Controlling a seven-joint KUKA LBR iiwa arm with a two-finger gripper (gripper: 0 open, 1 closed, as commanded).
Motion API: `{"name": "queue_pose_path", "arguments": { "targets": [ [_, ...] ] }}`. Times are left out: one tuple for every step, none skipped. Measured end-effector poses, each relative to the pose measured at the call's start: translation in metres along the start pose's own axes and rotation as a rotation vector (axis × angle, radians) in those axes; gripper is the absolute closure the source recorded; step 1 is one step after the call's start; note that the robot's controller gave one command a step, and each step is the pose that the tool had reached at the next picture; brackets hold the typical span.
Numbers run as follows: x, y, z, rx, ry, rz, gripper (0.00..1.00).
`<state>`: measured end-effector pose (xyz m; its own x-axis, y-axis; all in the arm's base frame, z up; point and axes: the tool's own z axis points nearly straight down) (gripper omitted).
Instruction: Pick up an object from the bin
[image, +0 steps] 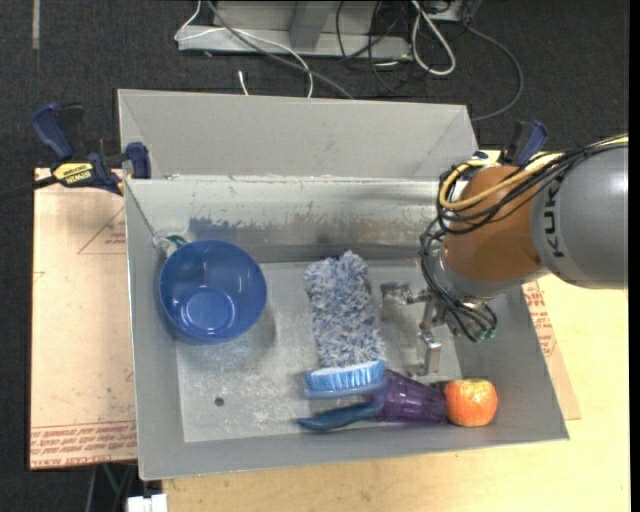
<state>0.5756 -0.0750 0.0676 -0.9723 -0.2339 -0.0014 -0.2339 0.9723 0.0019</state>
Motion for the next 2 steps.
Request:
{"name": "queue_pose_path", "arguments": {
  "targets": [
    [-0.019,-0.014,-0.002,0.001,0.0,-0.077,0.0],
    [-0.023,-0.034,-0.019,0.0,-0.003,-0.116,0.0]
  ]
}}
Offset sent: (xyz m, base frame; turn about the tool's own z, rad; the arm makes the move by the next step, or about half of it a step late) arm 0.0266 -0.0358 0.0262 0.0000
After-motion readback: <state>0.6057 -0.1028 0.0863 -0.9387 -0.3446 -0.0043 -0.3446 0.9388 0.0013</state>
